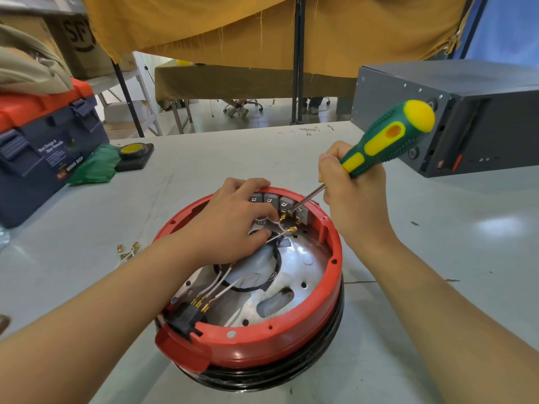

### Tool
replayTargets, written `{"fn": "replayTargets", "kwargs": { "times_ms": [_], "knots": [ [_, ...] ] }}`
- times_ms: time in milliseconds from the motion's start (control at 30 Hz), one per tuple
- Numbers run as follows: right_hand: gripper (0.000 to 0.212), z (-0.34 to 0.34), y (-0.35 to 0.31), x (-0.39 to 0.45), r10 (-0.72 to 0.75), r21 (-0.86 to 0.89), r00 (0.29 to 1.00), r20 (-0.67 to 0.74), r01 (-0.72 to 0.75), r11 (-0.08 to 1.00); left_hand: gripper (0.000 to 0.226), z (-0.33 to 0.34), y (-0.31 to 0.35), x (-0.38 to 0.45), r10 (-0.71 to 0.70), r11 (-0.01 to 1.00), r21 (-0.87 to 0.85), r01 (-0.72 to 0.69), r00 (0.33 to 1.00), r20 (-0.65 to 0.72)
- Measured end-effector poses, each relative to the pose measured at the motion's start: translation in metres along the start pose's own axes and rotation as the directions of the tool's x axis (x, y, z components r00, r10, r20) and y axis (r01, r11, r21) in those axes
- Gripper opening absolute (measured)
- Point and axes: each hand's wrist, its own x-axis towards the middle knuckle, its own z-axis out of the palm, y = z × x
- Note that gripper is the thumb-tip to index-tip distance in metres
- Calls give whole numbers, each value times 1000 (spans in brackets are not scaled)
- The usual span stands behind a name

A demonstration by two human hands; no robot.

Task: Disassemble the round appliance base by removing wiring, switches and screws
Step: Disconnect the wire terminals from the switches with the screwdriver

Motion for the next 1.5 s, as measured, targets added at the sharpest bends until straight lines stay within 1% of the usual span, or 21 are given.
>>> {"fn": "replayTargets", "kwargs": {
  "times_ms": [100, 267, 400, 533, 667, 767, 900, 1067, 1200, 1267, 1333, 1400, 1433, 1467, 1500],
  "knots": [
    [27, -1, 2, 4, 91, 48, 995, -48, -88, 995, 28, 0, 0, 0, -5, 1000, 2, 5, 1000, 1],
    [28, -1, 3, 6, 154, 45, 986, -69, -151, 987, 27, 0, 0, 0, -6, 1000, -3, 6, 1000, 7],
    [27, -1, 2, 6, 178, 69, 982, -66, -174, 982, 26, 0, -1, 0, -6, 1000, 0, 6, 1000, 8],
    [35, -1, 1, 6, 190, 105, 980, -53, -184, 977, 26, 0, -1, 1, -7, 1000, -5, 7, 1000, 10],
    [35, -2, 1, 7, 195, 112, 980, -35, -190, 975, 25, 0, 0, 1, -7, 1000, -11, 7, 1000, 3],
    [35, -3, 1, 8, 179, 121, 984, -6, -177, 977, 24, 0, -1, 1, -14, 1000, -13, 14, 1000, 2],
    [27, -5, 1, 7, 123, 108, 991, 50, -127, 986, 24, 1, 0, 1, -17, 1000, -12, 17, 1000, 0],
    [23, -9, -2, 5, 16, 33, 978, 210, -24, 999, 25, 0, 0, 0, -17, 1000, -16, 17, 1000, 7],
    [21, -11, -2, 8, 16, 25, 954, 299, -24, 999, 25, 0, 0, 0, -18, 1000, -16, 18, 1000, 9],
    [21, -12, -1, 10, 30, 39, 949, 313, -44, 998, 25, 0, 0, 0, -14, 1000, -14, 15, 1000, 9],
    [21, -15, -1, 14, 62, 55, 956, 287, -81, 995, 26, 0, 0, 1, -15, 1000, -13, 16, 1000, 9],
    [19, -17, 1, 14, 136, 122, 957, 255, -172, 978, 25, 1, 0, 1, -16, 1000, -12, 17, 1000, 7],
    [18, -14, 2, 13, 186, 184, 947, 264, -238, 954, 25, 1, 0, 1, -16, 1000, -11, 16, 1000, 5],
    [19, -10, 4, 10, 226, 230, 928, 295, -299, 926, 25, 1, 0, 1, -14, 1000, -10, 14, 1000, 1],
    [19, -4, 5, 7, 243, 224, 912, 331, -326, 918, 25, 1, 0, 1, -13, 1000, -7, 13, 1000, -3]
  ]
}}
